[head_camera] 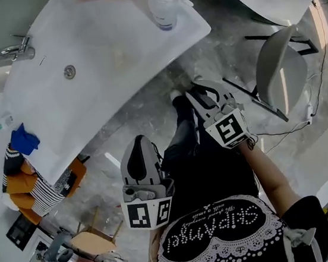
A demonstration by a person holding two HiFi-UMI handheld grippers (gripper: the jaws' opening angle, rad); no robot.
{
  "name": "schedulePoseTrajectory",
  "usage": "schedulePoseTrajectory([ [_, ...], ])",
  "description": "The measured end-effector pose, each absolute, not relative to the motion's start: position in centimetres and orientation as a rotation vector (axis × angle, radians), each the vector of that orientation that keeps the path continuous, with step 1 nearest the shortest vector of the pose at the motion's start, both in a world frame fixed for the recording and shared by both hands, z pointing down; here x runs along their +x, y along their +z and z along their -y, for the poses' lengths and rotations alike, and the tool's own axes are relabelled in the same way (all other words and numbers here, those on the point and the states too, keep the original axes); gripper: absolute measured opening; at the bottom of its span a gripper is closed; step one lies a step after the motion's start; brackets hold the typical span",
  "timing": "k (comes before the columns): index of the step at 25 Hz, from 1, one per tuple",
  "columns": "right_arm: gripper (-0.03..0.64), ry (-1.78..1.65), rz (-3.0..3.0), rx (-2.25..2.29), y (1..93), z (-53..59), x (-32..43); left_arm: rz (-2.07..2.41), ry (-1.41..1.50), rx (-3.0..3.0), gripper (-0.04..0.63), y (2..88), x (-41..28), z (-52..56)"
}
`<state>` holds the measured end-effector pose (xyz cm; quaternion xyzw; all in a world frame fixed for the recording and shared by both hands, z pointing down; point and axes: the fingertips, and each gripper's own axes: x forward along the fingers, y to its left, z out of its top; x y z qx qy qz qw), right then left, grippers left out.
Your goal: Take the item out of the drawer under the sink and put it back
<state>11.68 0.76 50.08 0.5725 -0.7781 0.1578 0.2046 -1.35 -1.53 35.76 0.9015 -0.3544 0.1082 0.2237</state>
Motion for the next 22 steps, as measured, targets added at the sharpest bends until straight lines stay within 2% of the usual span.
schedulePoseTrajectory([
  [9,0.075,0.609,2.113,1.682,58.7,3.4,12.8,0.832,0.256,2.520,0.005,36.5,0.8,-0.5],
  [22,0.106,0.723,2.038,1.522,70.0,7.9,8.1,0.853,0.355,2.450,0.005,39.1,-0.9,-0.1],
])
